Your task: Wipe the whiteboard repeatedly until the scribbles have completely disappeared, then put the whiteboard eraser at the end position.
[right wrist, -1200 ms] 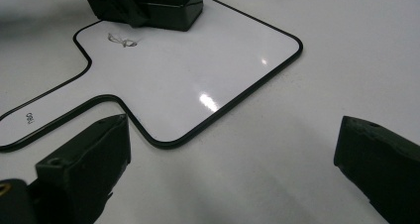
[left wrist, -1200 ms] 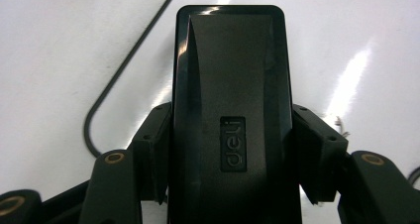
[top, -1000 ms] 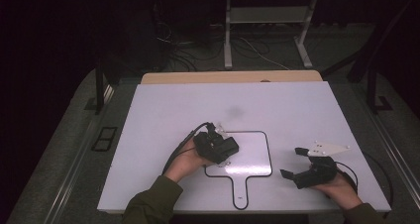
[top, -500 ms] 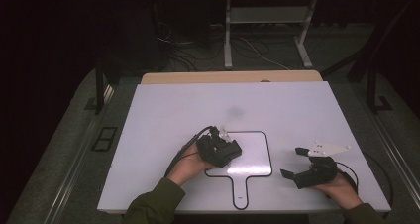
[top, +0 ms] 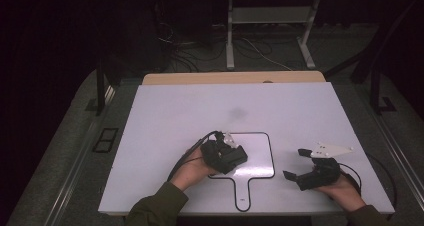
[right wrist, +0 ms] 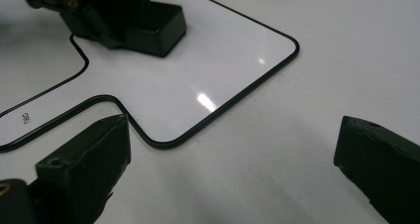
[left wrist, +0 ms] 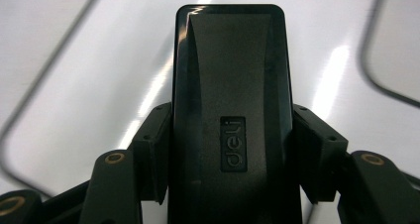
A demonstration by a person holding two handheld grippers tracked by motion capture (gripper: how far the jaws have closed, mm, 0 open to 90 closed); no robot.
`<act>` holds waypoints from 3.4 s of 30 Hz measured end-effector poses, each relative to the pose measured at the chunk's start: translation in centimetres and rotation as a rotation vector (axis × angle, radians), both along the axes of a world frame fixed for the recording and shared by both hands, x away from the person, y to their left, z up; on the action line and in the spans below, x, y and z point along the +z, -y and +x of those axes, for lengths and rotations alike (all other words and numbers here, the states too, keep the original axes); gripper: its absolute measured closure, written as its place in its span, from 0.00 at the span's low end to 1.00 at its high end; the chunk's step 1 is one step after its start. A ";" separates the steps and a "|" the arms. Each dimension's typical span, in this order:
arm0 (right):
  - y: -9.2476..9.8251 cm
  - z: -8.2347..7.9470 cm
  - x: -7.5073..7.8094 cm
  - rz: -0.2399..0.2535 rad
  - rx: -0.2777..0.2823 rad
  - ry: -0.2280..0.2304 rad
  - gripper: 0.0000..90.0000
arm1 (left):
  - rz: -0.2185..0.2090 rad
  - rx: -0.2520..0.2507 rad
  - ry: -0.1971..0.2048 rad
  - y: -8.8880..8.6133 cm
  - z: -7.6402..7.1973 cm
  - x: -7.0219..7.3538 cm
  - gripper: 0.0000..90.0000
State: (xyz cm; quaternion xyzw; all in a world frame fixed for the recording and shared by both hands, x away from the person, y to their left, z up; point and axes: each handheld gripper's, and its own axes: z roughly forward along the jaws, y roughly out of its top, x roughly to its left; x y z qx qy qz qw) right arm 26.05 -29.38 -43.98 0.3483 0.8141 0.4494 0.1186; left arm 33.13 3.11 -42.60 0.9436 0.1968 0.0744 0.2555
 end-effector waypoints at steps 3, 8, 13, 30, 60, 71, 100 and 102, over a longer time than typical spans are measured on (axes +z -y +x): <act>0.0 0.0 0.0 0.001 -0.001 -0.001 0.00 | 0.007 0.026 0.008 -0.4 0.6 0.0 0.44; -0.1 0.0 -0.1 -0.003 0.003 0.002 0.00 | -0.006 -0.001 -0.006 -0.3 0.2 0.0 0.44; -0.1 0.0 0.0 -0.003 0.002 0.001 0.00 | -0.010 -0.047 -0.018 0.3 -0.9 0.0 0.44; -0.1 0.3 -0.1 0.003 0.001 0.000 0.00 | -0.052 -0.001 -0.039 -0.7 0.3 0.0 0.44; -0.2 0.1 0.1 0.017 0.009 -0.001 0.00 | -0.202 0.016 -0.032 -1.2 3.1 3.0 0.44; -0.1 0.0 -0.1 0.023 0.009 -0.008 0.00 | -0.219 0.026 -0.033 -0.4 5.9 3.5 0.44; -0.1 0.1 -0.2 0.042 0.019 -0.015 0.00 | -0.145 0.148 -0.021 2.0 16.6 0.6 0.44; -0.1 0.1 -0.2 0.044 0.017 -0.017 0.00 | -0.140 0.147 -0.018 2.2 17.0 0.4 0.44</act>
